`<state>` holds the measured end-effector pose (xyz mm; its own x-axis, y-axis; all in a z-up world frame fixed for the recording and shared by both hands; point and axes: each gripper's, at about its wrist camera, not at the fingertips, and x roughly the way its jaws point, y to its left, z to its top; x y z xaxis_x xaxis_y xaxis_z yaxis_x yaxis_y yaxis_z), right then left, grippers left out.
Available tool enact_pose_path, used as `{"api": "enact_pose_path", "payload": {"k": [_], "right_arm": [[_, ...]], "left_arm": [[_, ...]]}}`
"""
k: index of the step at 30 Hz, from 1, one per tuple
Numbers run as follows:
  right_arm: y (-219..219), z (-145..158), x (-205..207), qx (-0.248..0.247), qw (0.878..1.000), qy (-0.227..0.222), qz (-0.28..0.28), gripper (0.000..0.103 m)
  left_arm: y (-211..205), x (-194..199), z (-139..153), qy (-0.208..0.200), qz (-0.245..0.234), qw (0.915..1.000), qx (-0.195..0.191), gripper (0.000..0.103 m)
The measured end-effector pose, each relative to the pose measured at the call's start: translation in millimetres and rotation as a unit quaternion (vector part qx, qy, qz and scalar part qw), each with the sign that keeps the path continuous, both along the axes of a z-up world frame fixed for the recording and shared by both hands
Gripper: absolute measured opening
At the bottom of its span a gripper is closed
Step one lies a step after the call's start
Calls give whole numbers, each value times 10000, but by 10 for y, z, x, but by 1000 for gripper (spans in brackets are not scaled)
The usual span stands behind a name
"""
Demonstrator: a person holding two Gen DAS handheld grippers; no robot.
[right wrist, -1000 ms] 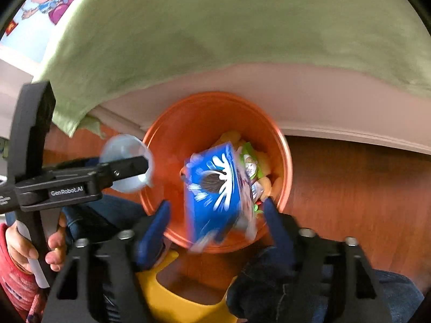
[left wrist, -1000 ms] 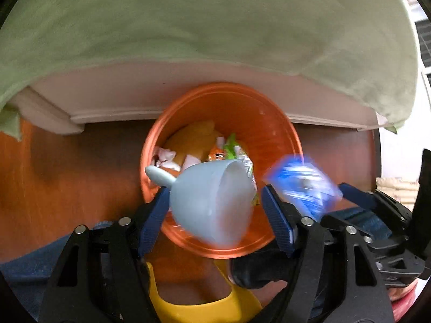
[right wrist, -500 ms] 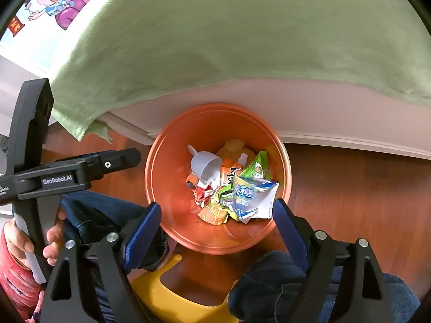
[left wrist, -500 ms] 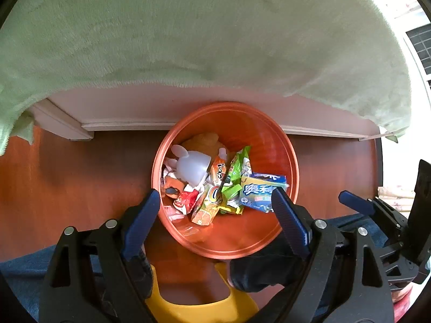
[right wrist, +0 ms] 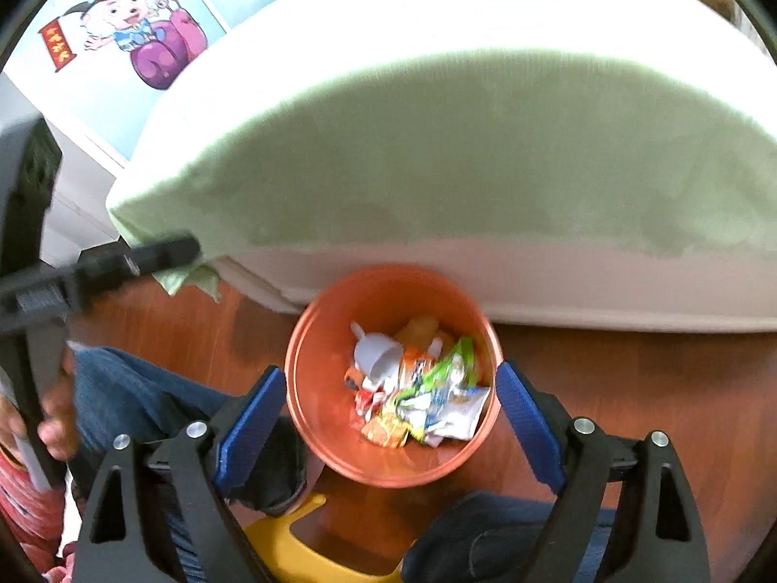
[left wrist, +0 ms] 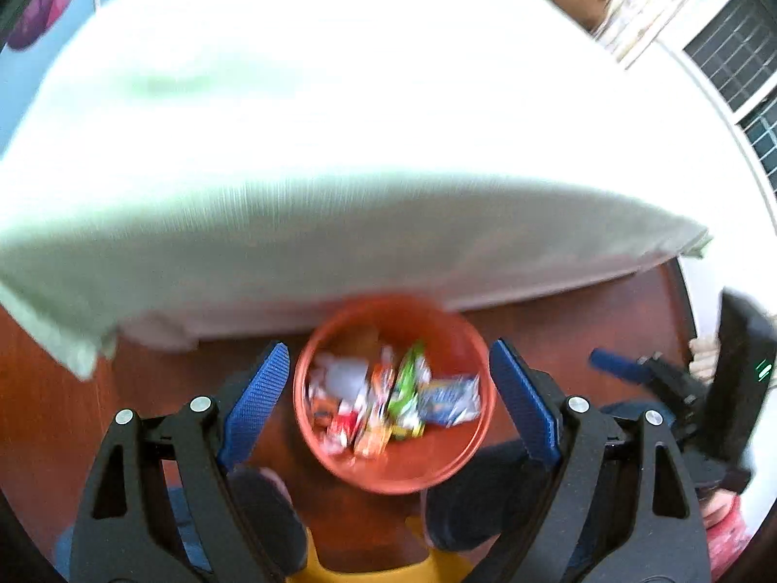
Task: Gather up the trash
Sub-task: 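Move both tools back to the bed toward the block and dinosaur, then grasp the wooden block with the left gripper while the right gripper grasps the orange dinosaur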
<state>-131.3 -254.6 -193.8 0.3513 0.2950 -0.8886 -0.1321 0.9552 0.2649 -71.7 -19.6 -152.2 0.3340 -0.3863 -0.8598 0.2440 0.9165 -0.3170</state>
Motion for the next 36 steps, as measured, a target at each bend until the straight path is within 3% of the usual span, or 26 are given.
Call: {"api": "enact_pose_path", "payload": {"k": [3,8,14,17,23,27,31,32,34,36], "right_arm": [[-1,130,-1,7,9998,-212,53,86],[6,243,10,40,9989,-445,124,87],[4,296,21,130,9977,-638,163,87],[-10,340,31,115,9967,-788,140,87],[-56,495,98,39,9942,-1071,73,87],[-116,620,152,-57,9930,-1178,28,87],[-206,684,192,-76,9930,-1176,-92,87],[-224,689,201,-71,9931,-1162,-116,87],[-245,701,243,-37,9936,-1118,-129,87],[-258,724,286,-7,9937,-1115,-136,87]], "left_arm": [[52,197,345,-378,61,9992,-132,87],[86,716,758,-945,387,9948,-32,89],[-124,1547,961,-1457,504,9880,91,89],[-281,2094,958,-1478,536,9874,158,89],[-533,3126,718,-1438,837,9839,657,89],[-624,3643,558,-1397,1075,9794,987,89],[-667,4012,457,-1267,1197,9801,952,89],[-682,4052,455,-1278,1214,9789,1033,86],[-688,4127,425,-1242,1142,9794,1112,70],[-702,4189,355,-1046,1037,9818,1196,35]]}}
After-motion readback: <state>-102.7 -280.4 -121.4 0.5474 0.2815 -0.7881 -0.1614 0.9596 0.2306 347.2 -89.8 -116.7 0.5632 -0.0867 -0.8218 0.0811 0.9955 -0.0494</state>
